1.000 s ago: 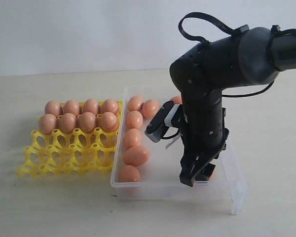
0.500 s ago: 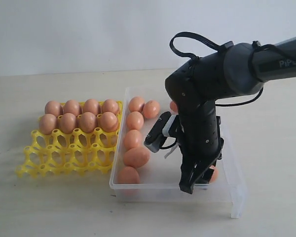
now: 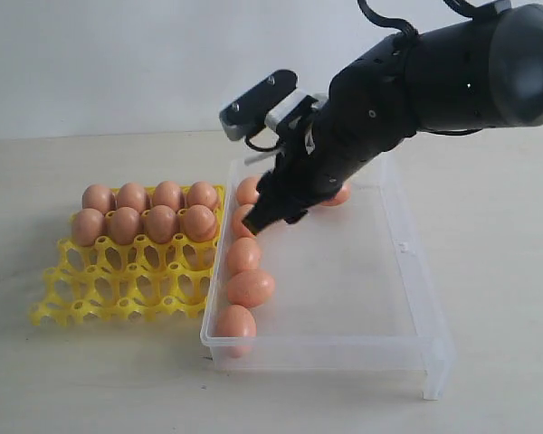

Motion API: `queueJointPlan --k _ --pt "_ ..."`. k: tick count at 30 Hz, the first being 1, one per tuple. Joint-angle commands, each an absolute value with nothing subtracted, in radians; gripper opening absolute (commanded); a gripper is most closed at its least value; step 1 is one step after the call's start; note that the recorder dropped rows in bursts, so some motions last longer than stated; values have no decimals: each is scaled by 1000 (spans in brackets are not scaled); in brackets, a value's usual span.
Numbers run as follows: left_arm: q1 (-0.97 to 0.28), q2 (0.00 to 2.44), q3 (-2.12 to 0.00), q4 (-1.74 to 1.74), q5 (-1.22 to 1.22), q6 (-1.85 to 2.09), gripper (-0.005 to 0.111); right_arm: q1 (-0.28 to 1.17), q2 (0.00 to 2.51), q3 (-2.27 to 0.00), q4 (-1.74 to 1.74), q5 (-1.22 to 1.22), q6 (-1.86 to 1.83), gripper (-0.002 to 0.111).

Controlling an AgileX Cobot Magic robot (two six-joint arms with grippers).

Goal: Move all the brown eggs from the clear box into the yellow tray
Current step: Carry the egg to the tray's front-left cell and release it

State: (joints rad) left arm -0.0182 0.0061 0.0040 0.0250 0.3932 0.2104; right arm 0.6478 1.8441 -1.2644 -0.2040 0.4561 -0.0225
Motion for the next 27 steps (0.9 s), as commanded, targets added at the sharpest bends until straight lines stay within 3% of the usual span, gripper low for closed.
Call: queueJointPlan --k 1,12,21,27 --pt "-20 0 0 25 389 205 0 643 1833 -1263 -209 212 93 0" --pt "-20 0 0 25 389 205 0 715 2038 -1268 -237 -416 248 0" --pt "-20 0 0 25 389 205 0 763 2304 -1559 -725 -496 811 0" --pt "-20 0 0 25 389 205 0 787 2373 -1663 -891 -511 935 0"
